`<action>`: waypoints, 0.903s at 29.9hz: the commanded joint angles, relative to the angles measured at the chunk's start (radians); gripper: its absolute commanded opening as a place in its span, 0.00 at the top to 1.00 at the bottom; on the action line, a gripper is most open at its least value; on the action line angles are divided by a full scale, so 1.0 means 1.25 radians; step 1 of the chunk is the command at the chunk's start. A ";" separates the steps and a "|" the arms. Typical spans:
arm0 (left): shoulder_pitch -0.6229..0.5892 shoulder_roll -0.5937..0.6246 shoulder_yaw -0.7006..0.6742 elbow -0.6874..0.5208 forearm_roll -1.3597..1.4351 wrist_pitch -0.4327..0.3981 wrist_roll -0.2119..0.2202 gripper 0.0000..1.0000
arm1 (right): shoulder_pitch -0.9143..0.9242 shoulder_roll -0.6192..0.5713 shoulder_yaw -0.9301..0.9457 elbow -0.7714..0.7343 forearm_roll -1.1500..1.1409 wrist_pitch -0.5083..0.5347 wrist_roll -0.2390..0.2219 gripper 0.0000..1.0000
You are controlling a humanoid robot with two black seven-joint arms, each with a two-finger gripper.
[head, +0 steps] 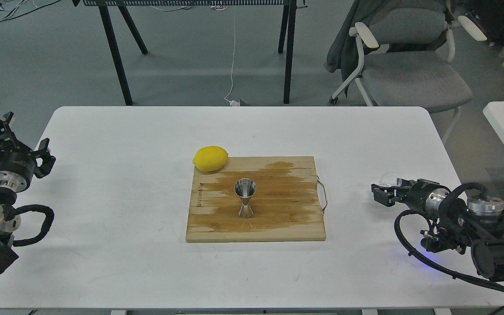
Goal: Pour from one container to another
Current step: 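Move the right gripper down toward the clear glass cup, then close the right gripper around the clear glass cup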
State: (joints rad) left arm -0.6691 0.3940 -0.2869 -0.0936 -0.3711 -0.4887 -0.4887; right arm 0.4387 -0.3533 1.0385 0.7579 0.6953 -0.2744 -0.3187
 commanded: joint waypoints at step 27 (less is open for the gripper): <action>0.005 -0.002 0.000 0.001 0.000 0.000 0.000 0.00 | -0.010 -0.012 0.001 0.102 -0.050 0.040 0.005 0.74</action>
State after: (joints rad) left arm -0.6630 0.3912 -0.2869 -0.0933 -0.3712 -0.4887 -0.4887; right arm 0.4231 -0.3567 1.0365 0.8106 0.6648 -0.2250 -0.3172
